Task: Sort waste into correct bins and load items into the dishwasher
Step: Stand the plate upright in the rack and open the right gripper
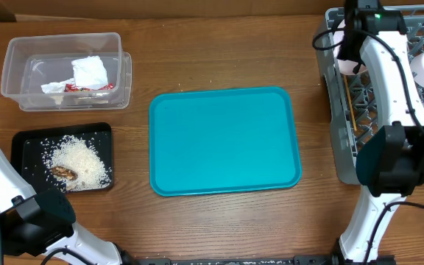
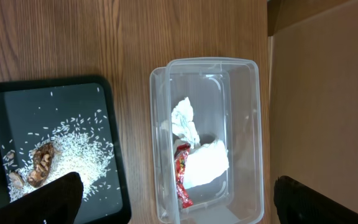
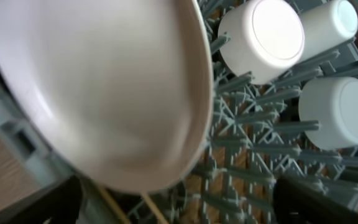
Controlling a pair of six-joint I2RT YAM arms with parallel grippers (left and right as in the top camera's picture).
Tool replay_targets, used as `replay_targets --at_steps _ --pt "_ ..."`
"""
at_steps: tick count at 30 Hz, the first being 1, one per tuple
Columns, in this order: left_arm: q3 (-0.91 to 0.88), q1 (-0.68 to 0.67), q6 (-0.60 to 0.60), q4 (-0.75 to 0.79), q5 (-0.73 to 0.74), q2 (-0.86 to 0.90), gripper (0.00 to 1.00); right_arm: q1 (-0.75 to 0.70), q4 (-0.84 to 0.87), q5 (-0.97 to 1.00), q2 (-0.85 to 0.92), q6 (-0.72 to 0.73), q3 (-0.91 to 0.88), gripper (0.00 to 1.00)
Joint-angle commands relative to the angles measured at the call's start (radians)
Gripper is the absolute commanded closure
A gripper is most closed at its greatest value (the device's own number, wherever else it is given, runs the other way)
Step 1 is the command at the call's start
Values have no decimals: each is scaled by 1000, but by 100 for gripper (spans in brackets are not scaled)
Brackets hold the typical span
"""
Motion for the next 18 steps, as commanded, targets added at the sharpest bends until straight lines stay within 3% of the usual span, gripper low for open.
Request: replay_targets --at_steps 1,6,10,11,12,13,14,16,17,18 --pt "-2 -2 -10 0 -20 5 0 -7 -29 -68 -163 47 58 0" --pt "-2 -2 -10 0 -20 5 0 -20 -27 -225 -291 40 58 0" --pt "-2 -2 -10 0 -20 5 0 -61 18 -229 -283 28 55 2" --pt "-2 -2 -10 0 -20 5 0 -79 28 -229 -270 29 55 8" --pt "-2 -2 -10 0 -20 5 0 -94 40 -229 -258 29 55 21" --pt "-2 -2 -10 0 -20 5 0 -112 55 -229 -243 34 55 37" --pt "-2 -2 -10 0 -20 5 0 -136 74 -229 -226 45 55 60" --pt "-2 -2 -10 0 -20 5 0 -190 102 -232 -196 92 55 87" --pt "-2 -2 -10 0 -20 5 0 -214 113 -248 -184 115 55 96" --pt "-2 -2 -10 0 -20 5 0 -245 127 -291 -169 127 55 96"
